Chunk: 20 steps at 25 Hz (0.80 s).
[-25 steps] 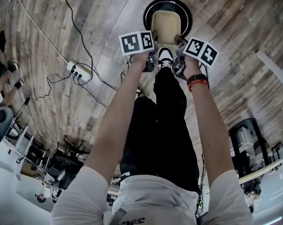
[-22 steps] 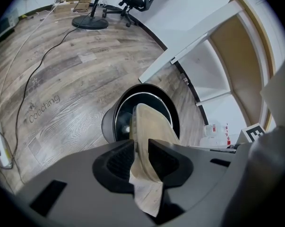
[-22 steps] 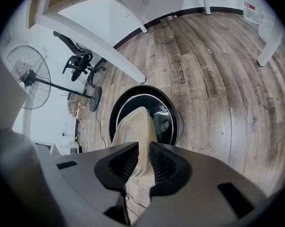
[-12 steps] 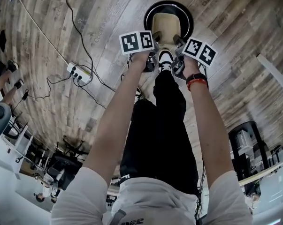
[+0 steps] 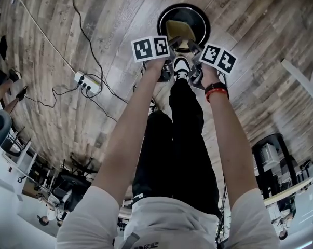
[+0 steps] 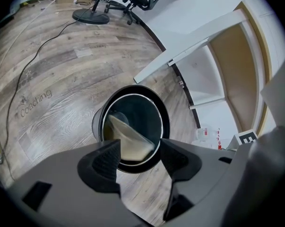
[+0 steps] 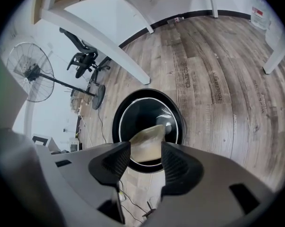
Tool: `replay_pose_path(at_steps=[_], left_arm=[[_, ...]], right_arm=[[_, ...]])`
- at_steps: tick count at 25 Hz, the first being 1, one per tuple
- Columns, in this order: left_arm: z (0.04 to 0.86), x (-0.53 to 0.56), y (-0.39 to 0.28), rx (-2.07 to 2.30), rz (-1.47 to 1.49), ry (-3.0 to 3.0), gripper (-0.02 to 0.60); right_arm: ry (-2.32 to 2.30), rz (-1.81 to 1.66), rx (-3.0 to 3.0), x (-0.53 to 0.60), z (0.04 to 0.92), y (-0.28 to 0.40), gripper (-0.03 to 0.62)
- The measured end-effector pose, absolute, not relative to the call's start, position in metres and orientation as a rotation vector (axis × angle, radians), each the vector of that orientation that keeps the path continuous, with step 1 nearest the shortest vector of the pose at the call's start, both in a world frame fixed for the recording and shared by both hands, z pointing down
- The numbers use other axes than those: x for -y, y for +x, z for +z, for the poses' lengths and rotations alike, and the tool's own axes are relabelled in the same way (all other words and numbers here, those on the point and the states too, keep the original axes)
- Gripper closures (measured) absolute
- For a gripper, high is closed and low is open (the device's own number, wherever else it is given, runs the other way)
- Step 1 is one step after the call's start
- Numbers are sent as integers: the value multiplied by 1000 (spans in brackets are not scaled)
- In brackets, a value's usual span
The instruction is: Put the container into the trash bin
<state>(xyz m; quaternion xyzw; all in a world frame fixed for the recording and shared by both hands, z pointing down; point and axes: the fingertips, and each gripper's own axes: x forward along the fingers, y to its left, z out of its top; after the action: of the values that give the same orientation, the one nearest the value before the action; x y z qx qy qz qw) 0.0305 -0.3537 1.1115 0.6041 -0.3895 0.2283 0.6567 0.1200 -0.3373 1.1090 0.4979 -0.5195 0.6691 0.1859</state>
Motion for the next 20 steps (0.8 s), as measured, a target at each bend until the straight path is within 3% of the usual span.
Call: replay_pose_path(at_steps=[20], left_arm=[[968,317,0,904,548,1471,330]], right_arm=[[1441,1717,1544,304,964,109,385]])
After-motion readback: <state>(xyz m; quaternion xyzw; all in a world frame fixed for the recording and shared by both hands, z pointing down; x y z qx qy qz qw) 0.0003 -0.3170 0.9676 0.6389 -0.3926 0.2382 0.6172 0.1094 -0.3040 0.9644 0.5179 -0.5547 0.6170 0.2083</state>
